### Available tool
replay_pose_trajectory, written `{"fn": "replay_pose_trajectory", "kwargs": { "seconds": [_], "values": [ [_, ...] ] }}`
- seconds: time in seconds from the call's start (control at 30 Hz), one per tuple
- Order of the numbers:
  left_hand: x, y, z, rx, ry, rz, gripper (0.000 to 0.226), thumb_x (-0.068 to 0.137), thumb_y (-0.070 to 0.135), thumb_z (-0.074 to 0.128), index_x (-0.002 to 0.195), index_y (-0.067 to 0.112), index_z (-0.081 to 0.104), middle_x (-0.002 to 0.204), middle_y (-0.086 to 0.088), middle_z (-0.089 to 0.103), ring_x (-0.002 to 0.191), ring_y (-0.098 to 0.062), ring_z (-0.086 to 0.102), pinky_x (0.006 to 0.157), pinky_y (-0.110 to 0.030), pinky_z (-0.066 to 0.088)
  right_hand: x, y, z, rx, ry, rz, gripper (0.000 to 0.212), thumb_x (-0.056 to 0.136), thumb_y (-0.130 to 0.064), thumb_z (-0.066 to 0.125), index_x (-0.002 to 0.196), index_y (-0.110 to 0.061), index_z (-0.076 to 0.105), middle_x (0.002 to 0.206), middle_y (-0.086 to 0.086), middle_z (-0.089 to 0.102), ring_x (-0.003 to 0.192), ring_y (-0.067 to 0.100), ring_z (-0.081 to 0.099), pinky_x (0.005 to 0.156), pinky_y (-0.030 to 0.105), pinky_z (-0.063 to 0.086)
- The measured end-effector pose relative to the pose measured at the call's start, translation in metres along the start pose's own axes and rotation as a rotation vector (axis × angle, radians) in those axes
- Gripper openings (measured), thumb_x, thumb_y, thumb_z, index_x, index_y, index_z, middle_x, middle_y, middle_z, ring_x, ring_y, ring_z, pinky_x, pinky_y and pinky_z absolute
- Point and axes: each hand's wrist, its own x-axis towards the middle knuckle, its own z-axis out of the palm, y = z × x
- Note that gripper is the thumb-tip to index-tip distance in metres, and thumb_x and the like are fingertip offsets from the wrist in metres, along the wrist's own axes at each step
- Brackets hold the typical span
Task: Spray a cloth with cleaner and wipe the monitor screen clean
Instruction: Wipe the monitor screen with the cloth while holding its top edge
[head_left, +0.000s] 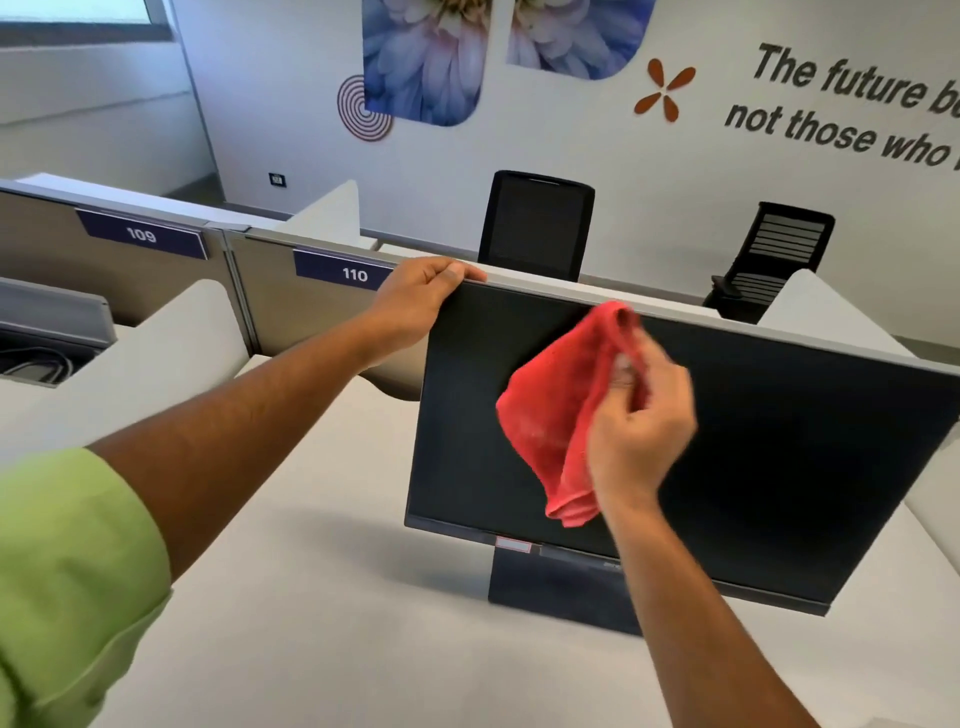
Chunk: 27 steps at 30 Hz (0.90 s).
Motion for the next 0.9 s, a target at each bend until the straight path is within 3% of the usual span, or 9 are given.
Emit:
{"fn": "replay_pose_trajectory", "kwargs": {
  "seconds": [0.1,0.2,0.27,0.33,0.43,0.5,0.6,0.77,0.9],
  "values": [
    [0.0,0.003,0.0,0.066,-0.013,0.024,0.037,0.108,0.036,0.038,0.127,0.028,0.069,0.124,0.009,0.063,0.114,-0.009,0.055,0.089,-0.02,0.041,0.032,-0.004,-0.03,0.027,0.272,0.072,0.028,0.104,-0.018,0.064,0.129,-0.01,0.074,0.102,-0.002,0.064,0.091,0.018,0.064,0.086,0.027,0.052],
    [-0.004,0.001,0.001,0.246,0.015,0.115,0.042,0.108,0.039,0.035,0.14,0.025,0.059,0.135,0.006,0.061,0.126,-0.015,0.054,0.099,-0.023,0.041,0.05,-0.021,-0.047,-0.047,0.407,-0.109,0.028,0.106,-0.02,0.067,0.13,-0.007,0.073,0.096,0.005,0.059,0.084,0.019,0.058,0.082,0.026,0.05],
    [-0.007,-0.003,-0.002,0.449,0.041,0.198,0.047,0.108,0.043,0.032,0.149,0.026,0.047,0.146,0.002,0.055,0.133,-0.02,0.051,0.105,-0.032,0.043,0.047,-0.023,-0.04,-0.093,0.326,-0.251,0.029,0.104,-0.018,0.069,0.131,-0.009,0.073,0.091,0.012,0.06,0.081,0.026,0.057,0.082,0.024,0.047],
    [-0.012,-0.002,-0.004,0.564,0.062,0.261,0.049,0.108,0.043,0.031,0.154,0.029,0.036,0.153,0.002,0.048,0.137,-0.023,0.048,0.108,-0.04,0.044,0.03,-0.012,-0.023,-0.193,0.125,-0.346,0.033,0.102,-0.02,0.071,0.135,-0.016,0.072,0.094,0.013,0.062,0.085,0.031,0.057,0.08,0.035,0.048],
    [-0.022,-0.002,-0.007,0.633,0.093,0.339,0.051,0.108,0.04,0.033,0.157,0.028,0.029,0.157,0.003,0.042,0.14,-0.023,0.045,0.108,-0.043,0.046,-0.008,0.021,-0.004,-0.467,-0.182,-0.368,0.043,0.1,-0.033,0.071,0.143,-0.027,0.066,0.128,0.012,0.058,0.12,0.033,0.055,0.1,0.061,0.047],
    [-0.029,-0.007,-0.011,0.652,0.1,0.376,0.052,0.108,0.038,0.034,0.158,0.026,0.028,0.158,0.004,0.039,0.142,-0.02,0.042,0.108,-0.039,0.045,-0.019,0.034,-0.002,-0.55,-0.258,-0.406,0.047,0.102,-0.044,0.066,0.147,-0.032,0.061,0.152,0.009,0.048,0.145,0.034,0.043,0.12,0.072,0.025],
    [-0.035,-0.013,-0.021,0.67,0.044,0.392,0.055,0.107,0.035,0.038,0.16,0.026,0.022,0.161,0.007,0.032,0.144,-0.019,0.039,0.108,-0.035,0.043,-0.018,0.032,-0.005,-0.539,-0.36,-0.455,0.053,0.106,-0.051,0.053,0.155,-0.031,0.051,0.172,0.007,0.03,0.162,0.034,0.017,0.127,0.068,0.003],
    [-0.038,-0.017,-0.031,0.694,-0.072,0.405,0.06,0.106,0.041,0.039,0.16,0.025,0.02,0.164,0.009,0.024,0.149,-0.017,0.029,0.119,-0.037,0.027,-0.014,0.036,-0.006,-0.54,-0.479,-0.63,0.059,0.105,-0.023,0.06,0.161,-0.021,0.042,0.173,0.005,0.026,0.162,0.035,0.015,0.127,0.061,0.023],
    [-0.038,-0.006,-0.031,0.611,-0.109,0.374,0.061,0.103,0.047,0.03,0.159,0.023,0.025,0.164,0.006,0.027,0.151,-0.013,0.024,0.123,-0.041,0.023,0.013,0.029,0.01,-0.502,-0.317,-0.618,0.056,0.1,-0.014,0.065,0.154,-0.017,0.053,0.158,0.01,0.036,0.148,0.036,0.037,0.118,0.05,0.04]
  ]
}}
